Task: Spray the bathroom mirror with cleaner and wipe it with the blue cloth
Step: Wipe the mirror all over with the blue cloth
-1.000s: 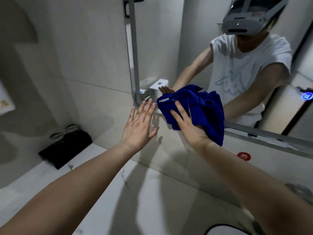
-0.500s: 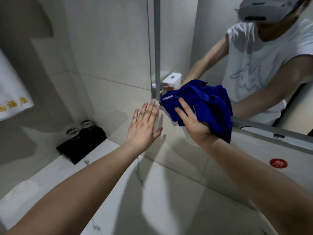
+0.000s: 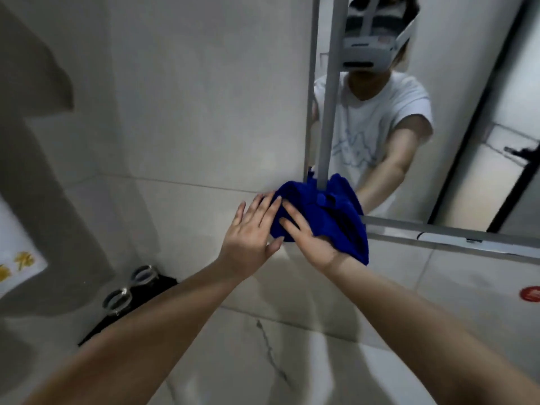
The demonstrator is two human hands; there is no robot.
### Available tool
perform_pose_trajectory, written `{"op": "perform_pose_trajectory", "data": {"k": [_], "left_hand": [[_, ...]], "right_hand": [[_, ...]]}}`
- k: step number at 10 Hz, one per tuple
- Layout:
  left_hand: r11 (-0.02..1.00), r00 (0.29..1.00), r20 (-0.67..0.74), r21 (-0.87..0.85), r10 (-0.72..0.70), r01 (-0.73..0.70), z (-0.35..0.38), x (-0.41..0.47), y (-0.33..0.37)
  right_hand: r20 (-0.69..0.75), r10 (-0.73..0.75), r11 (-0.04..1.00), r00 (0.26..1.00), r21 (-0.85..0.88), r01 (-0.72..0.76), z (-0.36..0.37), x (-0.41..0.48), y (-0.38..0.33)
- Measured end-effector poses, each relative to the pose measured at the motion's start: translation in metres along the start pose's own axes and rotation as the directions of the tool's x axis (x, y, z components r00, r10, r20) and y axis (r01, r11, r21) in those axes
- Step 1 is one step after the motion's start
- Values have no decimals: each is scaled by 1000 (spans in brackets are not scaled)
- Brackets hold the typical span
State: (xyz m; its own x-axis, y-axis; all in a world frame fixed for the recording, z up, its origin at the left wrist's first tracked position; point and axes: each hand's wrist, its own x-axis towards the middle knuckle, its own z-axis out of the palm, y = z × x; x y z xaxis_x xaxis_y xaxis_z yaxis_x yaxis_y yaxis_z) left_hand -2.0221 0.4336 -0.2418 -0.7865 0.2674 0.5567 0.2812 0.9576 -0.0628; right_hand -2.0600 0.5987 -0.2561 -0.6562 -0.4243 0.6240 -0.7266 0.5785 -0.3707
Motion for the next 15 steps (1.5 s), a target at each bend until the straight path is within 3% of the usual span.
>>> {"op": "perform_pose_trajectory", "data": {"k": [1,3,4,5,7,8,10,11,13,15], "left_hand": [[997,998,14,-54,60,-59,-11,14,-14],[983,985,-21,-62,173,-174,-30,25,-9],[981,979,-96,-59,180,-186,-49,38,-1],[981,972,-158,-61,175,-187,-73,53,7],[982,960,-220,-37,174,-186,-118,73,17],[983,954,-242,-8,176,-184,-141,82,20],[991,949,-285,9,132,-135,-175,102,32],[987,945,-286,53,161,-152,-180,111,26],[987,942,-304,114,143,-113,-194,138,9],[982,909,-379,137,173,-129,-228,185,17]], "right_hand": [[194,43,999,980,-12,-41,4,10,-16],[198,7,993,980,-121,17,-31,9,-30],[154,-115,897,981,-409,169,-63,19,-41],[106,-350,690,931,-643,333,-99,35,-38],[128,-356,622,926,-707,337,-171,61,-42],[199,-270,606,942,-726,327,-201,68,-41],[4,-54,709,999,-704,41,-245,95,-50],[-73,-68,761,995,-649,5,-262,114,-61],[-403,-91,818,911,-551,-163,-333,189,-98],[-468,-115,836,876,-522,-169,-379,254,-128]]}}
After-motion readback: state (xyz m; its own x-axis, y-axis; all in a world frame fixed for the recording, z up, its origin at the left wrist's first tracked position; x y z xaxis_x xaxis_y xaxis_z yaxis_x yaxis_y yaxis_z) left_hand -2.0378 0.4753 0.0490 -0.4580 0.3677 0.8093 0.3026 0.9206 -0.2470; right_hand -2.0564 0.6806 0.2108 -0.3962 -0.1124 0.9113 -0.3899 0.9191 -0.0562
